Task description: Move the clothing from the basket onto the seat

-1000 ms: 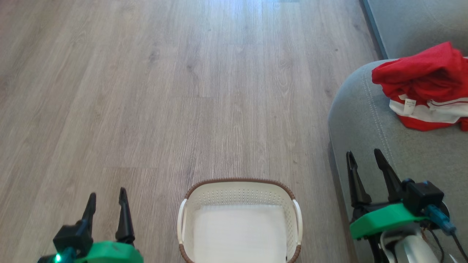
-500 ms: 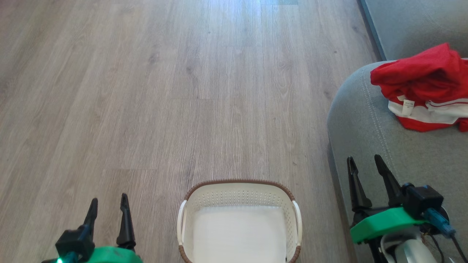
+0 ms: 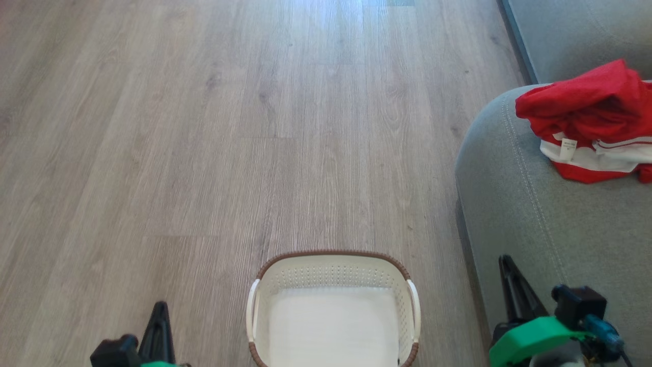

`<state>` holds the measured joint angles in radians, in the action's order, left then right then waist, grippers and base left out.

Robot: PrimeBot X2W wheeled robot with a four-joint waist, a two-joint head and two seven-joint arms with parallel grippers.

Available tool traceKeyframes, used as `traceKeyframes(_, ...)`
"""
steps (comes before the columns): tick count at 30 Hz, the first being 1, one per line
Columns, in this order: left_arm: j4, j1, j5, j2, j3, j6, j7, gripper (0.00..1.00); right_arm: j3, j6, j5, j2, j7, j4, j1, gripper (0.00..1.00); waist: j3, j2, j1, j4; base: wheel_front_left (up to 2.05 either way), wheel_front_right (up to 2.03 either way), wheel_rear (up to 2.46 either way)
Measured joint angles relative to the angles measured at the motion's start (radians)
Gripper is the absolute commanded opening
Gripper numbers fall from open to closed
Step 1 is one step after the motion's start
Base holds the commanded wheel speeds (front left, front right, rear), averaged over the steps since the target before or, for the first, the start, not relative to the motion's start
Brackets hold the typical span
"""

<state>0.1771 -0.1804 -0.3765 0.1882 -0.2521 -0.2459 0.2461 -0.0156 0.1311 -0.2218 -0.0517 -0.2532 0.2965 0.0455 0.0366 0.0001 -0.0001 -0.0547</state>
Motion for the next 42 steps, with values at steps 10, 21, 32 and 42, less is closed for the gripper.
traceKeyframes(10,0.010,-0.007,-0.100,-0.006,0.008,0.027,-0.026,0.00,0.007,0.000,-0.109,0.000,0.027,0.004,0.008,0.00,-0.003,0.0000,0.0000,0.005,0.00,0.00,0.00)
traceKeyframes(21,0.020,0.018,-0.202,-0.013,0.035,0.056,-0.053,0.00,0.016,0.000,-0.221,0.000,0.059,0.003,0.006,0.00,-0.006,0.0000,0.0000,0.009,0.00,0.00,0.00)
traceKeyframes(32,0.026,0.038,-0.311,-0.029,0.061,0.089,-0.079,0.00,0.033,0.000,-0.341,0.001,0.087,0.002,0.004,0.00,-0.010,0.0000,0.0000,0.014,0.00,0.00,0.00)
traceKeyframes(42,0.034,0.061,-0.421,-0.038,0.084,0.124,-0.113,0.00,0.045,0.000,-0.462,0.001,0.120,-0.002,-0.018,0.00,-0.013,0.0000,0.0000,0.019,0.00,0.00,0.00)
